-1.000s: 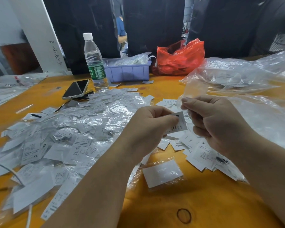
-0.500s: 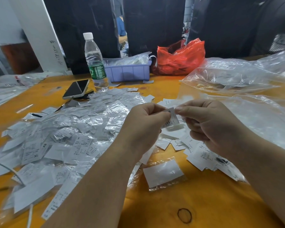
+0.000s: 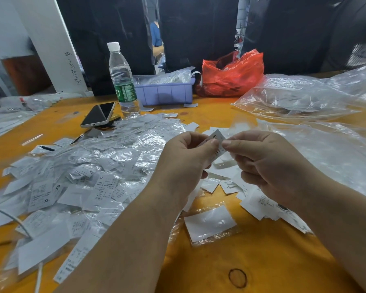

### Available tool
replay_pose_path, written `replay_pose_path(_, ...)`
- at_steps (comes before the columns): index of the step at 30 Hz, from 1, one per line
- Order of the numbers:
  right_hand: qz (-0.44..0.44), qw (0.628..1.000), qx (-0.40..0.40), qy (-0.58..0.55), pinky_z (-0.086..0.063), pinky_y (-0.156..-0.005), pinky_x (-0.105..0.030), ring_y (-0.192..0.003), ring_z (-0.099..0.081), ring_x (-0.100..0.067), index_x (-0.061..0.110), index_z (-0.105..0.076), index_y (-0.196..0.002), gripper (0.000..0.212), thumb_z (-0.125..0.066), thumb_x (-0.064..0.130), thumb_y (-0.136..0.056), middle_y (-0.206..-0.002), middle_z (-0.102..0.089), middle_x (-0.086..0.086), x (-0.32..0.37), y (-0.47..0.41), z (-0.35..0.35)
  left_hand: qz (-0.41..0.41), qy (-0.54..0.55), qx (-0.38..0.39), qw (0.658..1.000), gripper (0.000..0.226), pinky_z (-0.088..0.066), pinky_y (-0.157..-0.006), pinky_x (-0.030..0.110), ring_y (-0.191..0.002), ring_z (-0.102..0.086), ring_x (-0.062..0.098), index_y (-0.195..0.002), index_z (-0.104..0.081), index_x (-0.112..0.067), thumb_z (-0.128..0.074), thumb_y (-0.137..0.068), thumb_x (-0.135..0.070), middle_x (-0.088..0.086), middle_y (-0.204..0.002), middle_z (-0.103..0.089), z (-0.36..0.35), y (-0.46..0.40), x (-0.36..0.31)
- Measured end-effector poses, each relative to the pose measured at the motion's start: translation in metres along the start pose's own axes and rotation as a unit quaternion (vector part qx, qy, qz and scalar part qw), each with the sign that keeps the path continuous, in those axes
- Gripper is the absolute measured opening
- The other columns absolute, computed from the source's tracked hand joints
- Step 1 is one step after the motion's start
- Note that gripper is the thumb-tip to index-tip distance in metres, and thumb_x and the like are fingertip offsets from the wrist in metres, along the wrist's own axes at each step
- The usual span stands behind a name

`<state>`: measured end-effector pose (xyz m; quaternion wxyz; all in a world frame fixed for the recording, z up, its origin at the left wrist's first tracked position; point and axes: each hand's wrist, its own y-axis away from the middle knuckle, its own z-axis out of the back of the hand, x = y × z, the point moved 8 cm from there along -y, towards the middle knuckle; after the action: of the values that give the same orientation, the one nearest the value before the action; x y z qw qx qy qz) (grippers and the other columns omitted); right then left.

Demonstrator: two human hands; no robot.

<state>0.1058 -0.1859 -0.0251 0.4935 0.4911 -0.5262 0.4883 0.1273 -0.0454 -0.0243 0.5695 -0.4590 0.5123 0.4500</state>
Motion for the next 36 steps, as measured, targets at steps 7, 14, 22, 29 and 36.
replay_pose_path(7, 0.003, 0.999, -0.023, -0.049, -0.024, -0.033, -0.018, -0.036, -0.024, -0.007, 0.009, -0.067, -0.073, 0.018, -0.063, 0.015, -0.090, -0.044, -0.036, 0.006, 0.001, -0.001, 0.006, 0.024, -0.020, 0.033, 0.999, 0.006, -0.043, -0.057, 0.028, -0.058, -0.052, 0.011, -0.081, -0.069, -0.018, -0.072, -0.086, -0.017, -0.008, -0.065, -0.065, -0.006, 0.001, 0.002)
replay_pose_path(14, 0.001, 0.998, -0.014, -0.065, -0.021, -0.033, -0.019, -0.039, -0.021, -0.010, 0.013, -0.059, -0.060, 0.025, -0.068, 0.025, -0.080, -0.047, -0.034, 0.002, 0.001, -0.002, 0.005, 0.049, -0.018, 0.064, 0.997, 0.013, -0.038, -0.052, 0.025, -0.050, -0.047, 0.012, -0.074, -0.072, -0.012, -0.069, -0.086, -0.015, 0.002, -0.062, -0.061, -0.009, 0.002, 0.003)
replay_pose_path(22, 0.002, 0.999, -0.023, -0.047, -0.016, -0.037, -0.021, -0.043, -0.021, -0.012, 0.008, -0.062, -0.066, 0.026, -0.066, 0.022, -0.086, -0.053, -0.034, -0.002, 0.004, -0.001, 0.008, 0.046, -0.044, 0.057, 0.996, 0.016, -0.030, -0.050, 0.027, -0.056, -0.037, 0.017, -0.066, -0.071, -0.013, -0.067, -0.082, -0.012, 0.009, -0.066, -0.050, -0.006, 0.001, -0.001)
replay_pose_path(29, 0.000, 0.999, -0.004, -0.034, -0.018, -0.035, -0.019, -0.040, -0.023, -0.011, 0.008, -0.061, -0.061, 0.027, -0.068, 0.022, -0.083, -0.049, -0.036, -0.001, 0.005, -0.001, 0.006, 0.033, -0.086, 0.053, 0.994, 0.017, -0.038, -0.056, 0.027, -0.059, -0.043, 0.015, -0.066, -0.073, -0.014, -0.067, -0.081, -0.015, 0.002, -0.065, -0.059, -0.004, 0.001, -0.005)
replay_pose_path(36, -0.009, 0.999, 0.045, -0.008, -0.022, -0.034, -0.018, -0.038, -0.022, -0.010, 0.013, -0.065, -0.057, 0.029, -0.066, 0.014, -0.087, -0.045, -0.035, 0.002, 0.004, 0.000, -0.003, 0.037, -0.071, 0.036, 0.996, 0.020, -0.032, -0.056, 0.030, -0.062, -0.037, 0.020, -0.063, -0.070, -0.014, -0.065, -0.082, -0.014, 0.007, -0.064, -0.049, -0.001, 0.001, -0.005)
